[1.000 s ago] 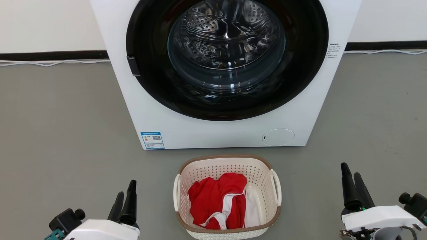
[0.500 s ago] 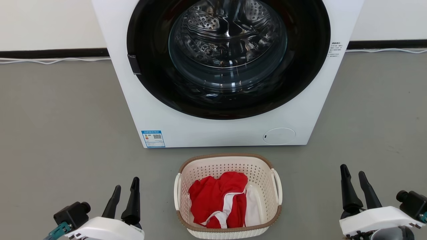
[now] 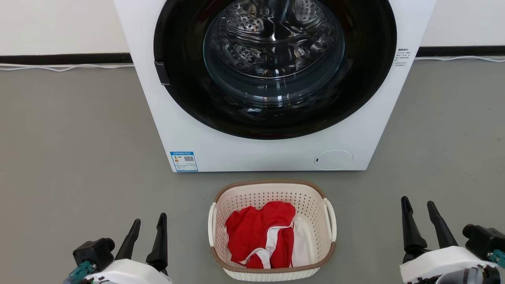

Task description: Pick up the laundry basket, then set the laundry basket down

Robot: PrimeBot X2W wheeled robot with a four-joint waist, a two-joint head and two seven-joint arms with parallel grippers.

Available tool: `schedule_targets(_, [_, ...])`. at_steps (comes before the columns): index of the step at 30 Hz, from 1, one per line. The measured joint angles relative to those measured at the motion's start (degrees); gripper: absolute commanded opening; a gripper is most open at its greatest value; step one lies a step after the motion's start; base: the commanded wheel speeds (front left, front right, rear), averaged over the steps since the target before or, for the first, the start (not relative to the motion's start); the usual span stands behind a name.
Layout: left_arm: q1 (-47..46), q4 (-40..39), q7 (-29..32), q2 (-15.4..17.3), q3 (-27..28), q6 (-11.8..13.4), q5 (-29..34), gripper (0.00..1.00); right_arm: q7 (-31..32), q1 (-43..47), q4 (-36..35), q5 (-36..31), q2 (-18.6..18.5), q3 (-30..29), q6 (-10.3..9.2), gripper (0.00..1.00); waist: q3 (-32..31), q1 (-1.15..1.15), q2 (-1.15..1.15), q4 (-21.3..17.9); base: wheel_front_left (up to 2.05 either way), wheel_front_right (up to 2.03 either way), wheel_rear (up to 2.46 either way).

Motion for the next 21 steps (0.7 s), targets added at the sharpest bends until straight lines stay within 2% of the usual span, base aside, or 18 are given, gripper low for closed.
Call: schedule_targets(21, [0.0,2.5,-3.4,0.3,-0.4,0.5,13.4,1.00,-3.3,0.0,2.1,-14.6,0.1,-2.3,0.02,1.00,-0.6,0.00,0.00,0.1,0.00,0.00,0.00])
